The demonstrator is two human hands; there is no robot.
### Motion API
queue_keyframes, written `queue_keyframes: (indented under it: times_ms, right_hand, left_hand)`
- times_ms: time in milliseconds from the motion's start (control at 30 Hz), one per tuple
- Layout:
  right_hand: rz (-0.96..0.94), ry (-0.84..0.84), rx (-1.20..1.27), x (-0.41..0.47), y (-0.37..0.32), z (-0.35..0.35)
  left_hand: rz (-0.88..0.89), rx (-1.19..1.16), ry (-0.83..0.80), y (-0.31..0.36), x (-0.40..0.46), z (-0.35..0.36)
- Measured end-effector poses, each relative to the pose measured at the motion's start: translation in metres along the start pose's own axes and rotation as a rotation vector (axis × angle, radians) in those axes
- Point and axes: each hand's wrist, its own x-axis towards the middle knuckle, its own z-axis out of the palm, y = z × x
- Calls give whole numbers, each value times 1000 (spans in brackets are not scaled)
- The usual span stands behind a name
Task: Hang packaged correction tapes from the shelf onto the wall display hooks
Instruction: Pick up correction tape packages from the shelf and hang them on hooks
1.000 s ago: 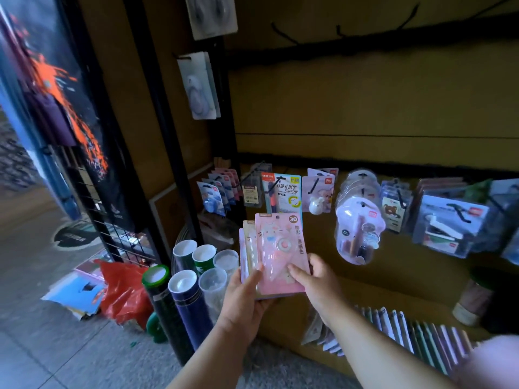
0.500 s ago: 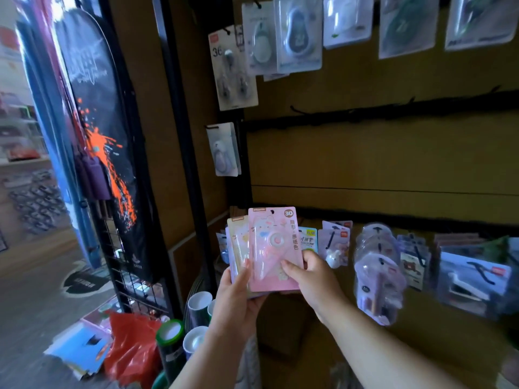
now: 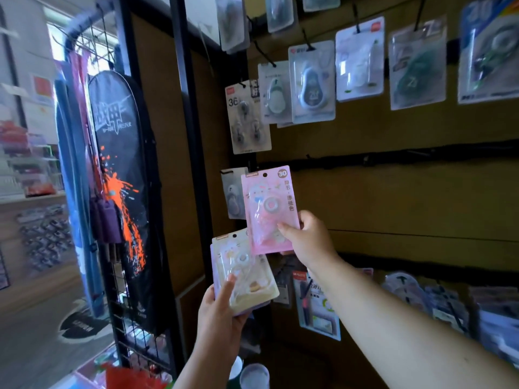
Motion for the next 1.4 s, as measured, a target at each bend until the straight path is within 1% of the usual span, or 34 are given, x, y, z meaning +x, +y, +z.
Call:
queue_keyframes:
  times_ms: [133,333,633,833,1200,1400]
  right_hand:
    - [11,-1,17,27,-14,13]
    - [44,15,-17,46,-11,24]
    - [-4,73,-122,45,7,38]
    - [-19,116,-76,43,5,40]
    - [10,106,-70,44,6,42]
    - [99,134,-83,57,2,43]
  left_hand:
    - [-2,5,14,4,6,-4]
    - [13,28,10,9,15,-10]
    - [22,32,31,10,27,-21]
    - [9,22,41,7,28,-21]
    - [25,46,46,7,30,-21]
    - [11,50,57,5,30,-23]
